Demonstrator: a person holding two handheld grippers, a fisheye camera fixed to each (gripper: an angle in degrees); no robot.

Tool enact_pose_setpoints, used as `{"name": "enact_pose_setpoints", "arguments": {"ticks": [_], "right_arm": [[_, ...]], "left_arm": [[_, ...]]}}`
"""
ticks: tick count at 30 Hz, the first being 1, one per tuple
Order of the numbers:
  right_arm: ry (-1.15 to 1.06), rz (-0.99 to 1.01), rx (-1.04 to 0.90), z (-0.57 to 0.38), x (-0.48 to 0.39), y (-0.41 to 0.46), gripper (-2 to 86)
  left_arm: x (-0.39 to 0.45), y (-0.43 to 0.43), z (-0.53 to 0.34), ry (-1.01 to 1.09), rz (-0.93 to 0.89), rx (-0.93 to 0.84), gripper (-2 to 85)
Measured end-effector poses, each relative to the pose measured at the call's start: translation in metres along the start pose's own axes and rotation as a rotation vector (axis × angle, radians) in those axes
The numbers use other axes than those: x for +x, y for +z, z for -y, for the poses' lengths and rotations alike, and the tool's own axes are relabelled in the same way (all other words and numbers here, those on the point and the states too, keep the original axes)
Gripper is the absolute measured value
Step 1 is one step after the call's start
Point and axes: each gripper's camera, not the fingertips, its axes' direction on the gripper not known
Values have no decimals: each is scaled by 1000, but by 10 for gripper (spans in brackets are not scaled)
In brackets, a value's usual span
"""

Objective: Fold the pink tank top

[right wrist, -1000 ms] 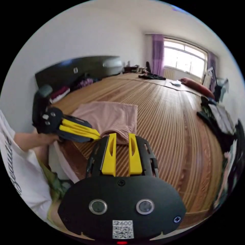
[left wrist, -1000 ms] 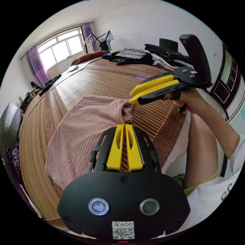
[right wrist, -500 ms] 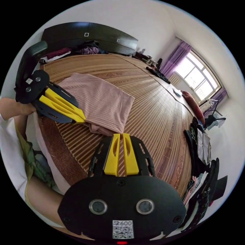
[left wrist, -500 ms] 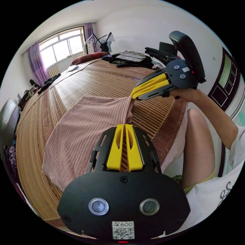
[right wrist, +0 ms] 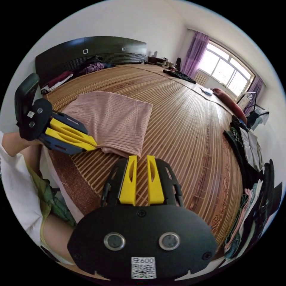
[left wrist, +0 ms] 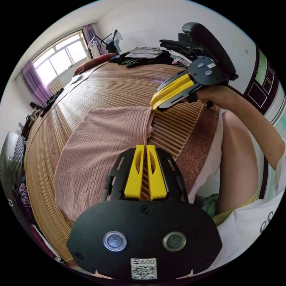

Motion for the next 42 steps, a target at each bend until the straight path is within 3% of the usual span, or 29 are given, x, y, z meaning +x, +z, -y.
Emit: {"name": "enact_pose_setpoints", "arguments": {"ticks": [7, 11, 15, 19, 22, 24, 25, 31, 33, 35, 38, 42], "right_arm": [[7, 36, -1, -34, 36, -10, -7], [129, -4, -2, -56, 79, -31, -8], [134, 31, 187, -70, 88, -73, -9], [159, -22, 253, -51, 88, -83, -9], [233, 123, 265, -45, 112, -62, -9], [237, 244, 158, -49, 132, -37, -9], [201, 255, -11, -53, 140, -16, -9], [189, 212, 23, -98, 193, -43, -8], [196, 139, 57, -113, 197, -59, -8], [257, 10, 209, -147, 197, -96, -9], [268, -70, 368, -175, 180, -127, -9], [101, 91, 306, -149, 138, -114, -9]], "left_arm": [[4, -79, -39, -91, -195, 74, 17], [-10, -142, -75, -218, -48, 134, 31], [-17, -180, -71, -255, 112, 180, 40], [-33, -189, -32, -330, 27, 258, 20], [-38, -175, -1, -372, -111, 192, 11], [-33, -165, 9, -395, -101, 96, 8], [-26, -171, 9, -388, -81, 169, 6], [9, -202, 32, -382, 16, 310, 4], [11, -218, 44, -394, -36, 317, 5], [3, -254, 55, -421, -61, 400, 7], [-23, -294, 77, -453, 57, 547, 8], [-78, -288, 151, -428, 21, 390, 5]]}}
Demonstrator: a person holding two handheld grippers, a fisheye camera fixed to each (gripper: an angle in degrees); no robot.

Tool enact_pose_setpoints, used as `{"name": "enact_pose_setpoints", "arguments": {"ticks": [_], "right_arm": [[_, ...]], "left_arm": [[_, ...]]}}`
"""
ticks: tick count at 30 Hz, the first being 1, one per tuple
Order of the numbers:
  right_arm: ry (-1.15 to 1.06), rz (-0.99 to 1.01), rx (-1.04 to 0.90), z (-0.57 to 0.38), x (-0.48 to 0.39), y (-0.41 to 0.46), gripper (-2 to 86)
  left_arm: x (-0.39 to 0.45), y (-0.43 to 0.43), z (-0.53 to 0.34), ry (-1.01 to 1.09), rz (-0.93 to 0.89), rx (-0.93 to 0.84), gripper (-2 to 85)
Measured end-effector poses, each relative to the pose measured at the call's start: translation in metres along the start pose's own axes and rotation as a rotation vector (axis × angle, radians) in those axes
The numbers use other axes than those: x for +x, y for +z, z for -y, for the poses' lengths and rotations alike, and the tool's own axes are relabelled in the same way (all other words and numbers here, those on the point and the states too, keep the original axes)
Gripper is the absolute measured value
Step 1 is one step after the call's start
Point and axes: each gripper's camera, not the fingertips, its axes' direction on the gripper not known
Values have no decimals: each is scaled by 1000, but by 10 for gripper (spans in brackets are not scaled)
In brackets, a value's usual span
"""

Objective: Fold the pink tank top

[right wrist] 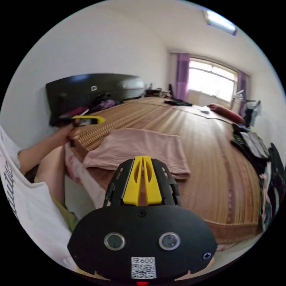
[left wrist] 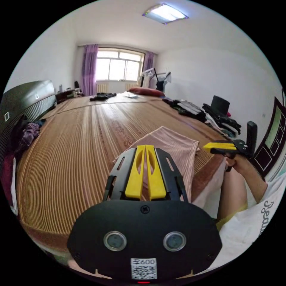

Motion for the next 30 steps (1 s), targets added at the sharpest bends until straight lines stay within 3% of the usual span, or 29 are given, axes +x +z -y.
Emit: {"name": "enact_pose_setpoints", "arguments": {"ticks": [3, 5, 7, 11, 15, 22, 25, 30], "right_arm": [[-59, 170, -56, 10, -36, 29, -9], [-63, 260, -206, 2, -48, 60, -9], [-142, 193, -323, -18, -60, 81, -9], [-294, 26, -293, -57, -67, 60, -9], [-309, 40, -328, -80, -38, 46, -9], [-258, 128, -430, -133, 48, 4, -9], [-274, -26, -617, -170, 80, 8, -8], [-126, -72, -426, -210, 130, -39, -8]], "left_arm": [[8, 59, 53, 167, -57, -196, 4], [15, 114, 64, 232, 74, -455, 3], [22, 108, 74, 213, 105, -394, 2], [66, 93, 94, 296, 264, -440, 2], [92, 63, 102, 306, 334, -463, 3], [127, -41, 114, 259, 203, -492, 9], [135, -85, 123, 270, 182, -448, 18], [79, -155, 150, -92, 65, -269, 64]]}}
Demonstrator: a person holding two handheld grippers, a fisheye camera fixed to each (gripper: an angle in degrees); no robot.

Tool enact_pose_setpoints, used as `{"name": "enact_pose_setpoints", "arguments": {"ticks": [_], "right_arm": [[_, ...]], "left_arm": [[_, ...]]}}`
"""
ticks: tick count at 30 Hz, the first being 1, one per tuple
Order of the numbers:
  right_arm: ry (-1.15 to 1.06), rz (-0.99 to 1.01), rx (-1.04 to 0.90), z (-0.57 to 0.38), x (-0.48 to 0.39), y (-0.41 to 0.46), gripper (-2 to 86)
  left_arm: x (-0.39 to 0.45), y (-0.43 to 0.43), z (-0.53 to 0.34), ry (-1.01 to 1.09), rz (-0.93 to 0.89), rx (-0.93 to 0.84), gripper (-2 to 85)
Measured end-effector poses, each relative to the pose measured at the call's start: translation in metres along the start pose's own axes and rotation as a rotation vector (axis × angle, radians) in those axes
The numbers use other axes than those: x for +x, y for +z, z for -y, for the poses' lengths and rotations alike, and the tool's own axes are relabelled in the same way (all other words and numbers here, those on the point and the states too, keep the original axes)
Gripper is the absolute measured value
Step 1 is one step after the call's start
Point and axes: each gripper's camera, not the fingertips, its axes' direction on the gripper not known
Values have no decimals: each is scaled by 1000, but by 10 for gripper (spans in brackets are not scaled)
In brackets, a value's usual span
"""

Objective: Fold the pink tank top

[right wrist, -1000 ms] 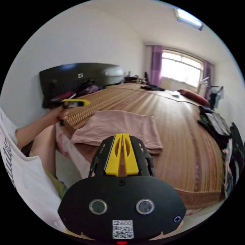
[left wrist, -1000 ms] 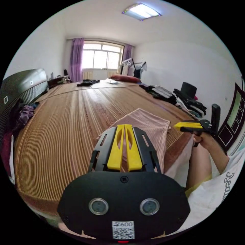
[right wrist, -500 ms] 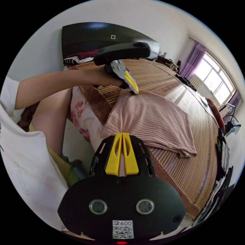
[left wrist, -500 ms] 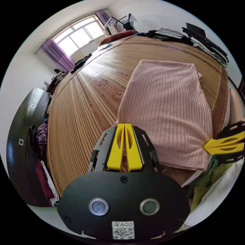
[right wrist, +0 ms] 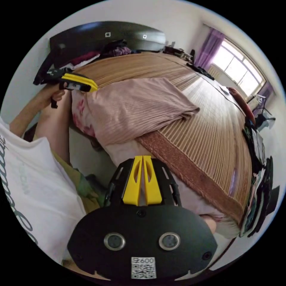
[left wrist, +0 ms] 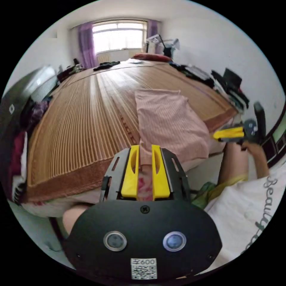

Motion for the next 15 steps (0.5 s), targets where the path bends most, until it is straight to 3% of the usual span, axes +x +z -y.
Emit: {"name": "enact_pose_setpoints", "arguments": {"ticks": [5, 7, 11, 15], "right_arm": [[161, 100, 278, -68, 53, -26, -3], [200, 176, 317, -85, 73, -24, 5], [291, 297, 311, -117, 110, -6, 47], [283, 339, 332, -146, 123, 11, 58]], "left_arm": [[-94, -32, 23, -276, -448, -9, 105], [-108, -33, 31, -292, -521, -50, 106], [-114, -52, 46, -246, -595, -105, 77], [-120, -77, 49, -237, -508, -93, 39]]}}
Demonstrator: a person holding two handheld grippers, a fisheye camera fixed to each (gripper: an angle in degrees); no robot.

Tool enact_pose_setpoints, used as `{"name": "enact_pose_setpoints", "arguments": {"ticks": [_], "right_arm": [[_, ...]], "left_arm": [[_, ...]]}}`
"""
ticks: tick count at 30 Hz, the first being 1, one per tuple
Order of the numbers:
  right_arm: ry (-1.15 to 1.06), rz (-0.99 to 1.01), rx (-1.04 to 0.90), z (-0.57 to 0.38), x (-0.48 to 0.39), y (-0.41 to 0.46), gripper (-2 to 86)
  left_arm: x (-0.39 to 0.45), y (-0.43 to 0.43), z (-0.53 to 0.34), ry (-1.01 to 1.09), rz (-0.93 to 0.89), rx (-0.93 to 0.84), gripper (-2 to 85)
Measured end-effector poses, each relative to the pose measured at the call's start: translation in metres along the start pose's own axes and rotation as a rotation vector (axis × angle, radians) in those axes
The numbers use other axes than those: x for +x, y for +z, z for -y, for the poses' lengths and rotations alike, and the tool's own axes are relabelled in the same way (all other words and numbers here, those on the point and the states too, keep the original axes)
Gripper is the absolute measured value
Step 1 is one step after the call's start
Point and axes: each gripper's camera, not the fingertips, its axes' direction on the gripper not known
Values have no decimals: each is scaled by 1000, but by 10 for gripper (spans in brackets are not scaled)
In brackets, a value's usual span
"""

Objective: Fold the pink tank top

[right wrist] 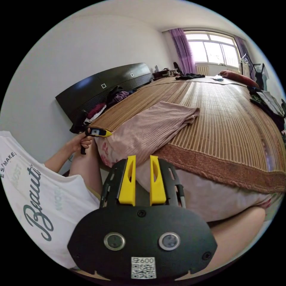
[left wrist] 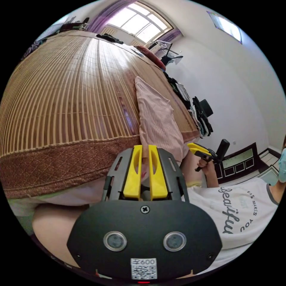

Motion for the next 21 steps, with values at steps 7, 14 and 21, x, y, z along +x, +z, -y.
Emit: {"name": "enact_pose_setpoints", "arguments": {"ticks": [7, 14, 21], "right_arm": [[-306, -124, 19, -46, -31, 32, 137], [-646, -370, 155, -88, -121, 143, 129], [-560, -567, 93, -97, -97, 209, 94]], "left_arm": [[-23, -52, -10, -129, -244, 114, 19], [-31, -73, -37, -286, -443, 200, 17], [-44, -77, -75, -324, -477, 254, 19]]}}
